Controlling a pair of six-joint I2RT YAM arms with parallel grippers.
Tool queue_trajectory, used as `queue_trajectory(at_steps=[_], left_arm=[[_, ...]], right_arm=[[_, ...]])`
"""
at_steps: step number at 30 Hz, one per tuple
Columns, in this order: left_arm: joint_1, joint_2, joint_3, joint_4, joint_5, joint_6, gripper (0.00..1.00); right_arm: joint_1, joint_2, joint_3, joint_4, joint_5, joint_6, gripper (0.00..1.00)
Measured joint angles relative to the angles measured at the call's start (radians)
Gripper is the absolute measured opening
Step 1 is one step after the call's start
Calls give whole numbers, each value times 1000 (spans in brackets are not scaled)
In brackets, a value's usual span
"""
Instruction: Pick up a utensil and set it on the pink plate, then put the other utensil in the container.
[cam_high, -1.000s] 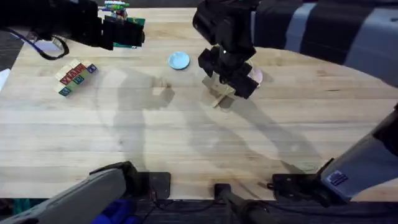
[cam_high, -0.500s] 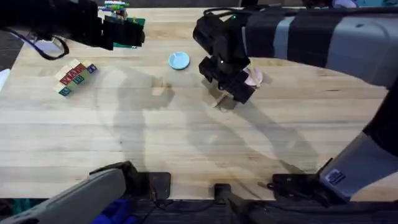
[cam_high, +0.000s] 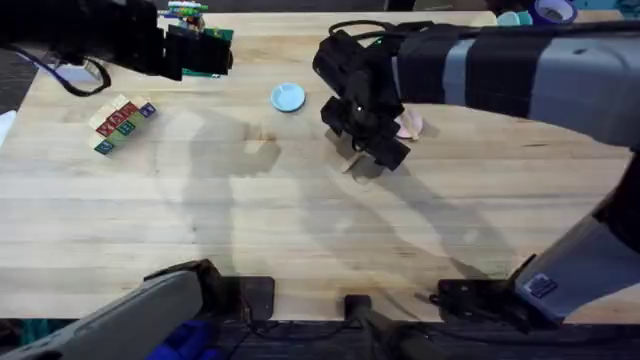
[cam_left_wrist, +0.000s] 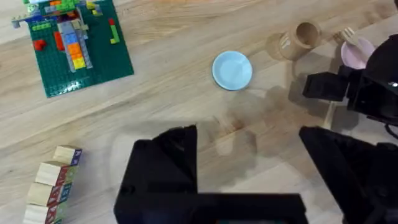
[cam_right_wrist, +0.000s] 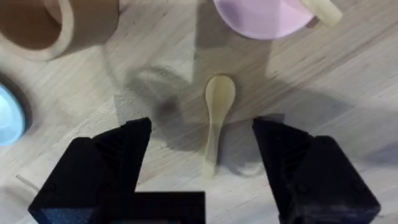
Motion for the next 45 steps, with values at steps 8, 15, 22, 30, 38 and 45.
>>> queue_trajectory(at_steps=[8,15,22,30,38,45], left_arm=[[0,0,0,0,0,0,992],[0,0,0,0,0,0,993],[0,0,0,0,0,0,993],[0,0,0,0,0,0,993],[0,0,0,0,0,0,993],[0,0,0,0,0,0,993]], right_arm=[[0,0,-7,-23,6,0,755],[0,-1,-11,-39,12,0,522],[0,-4,-15,-38,21,0,239],[0,-4,-16,-33,31,0,67],[-7,-6,-16,-32,30,-26,47],[-13,-6,-9,-33,22,-90,33]])
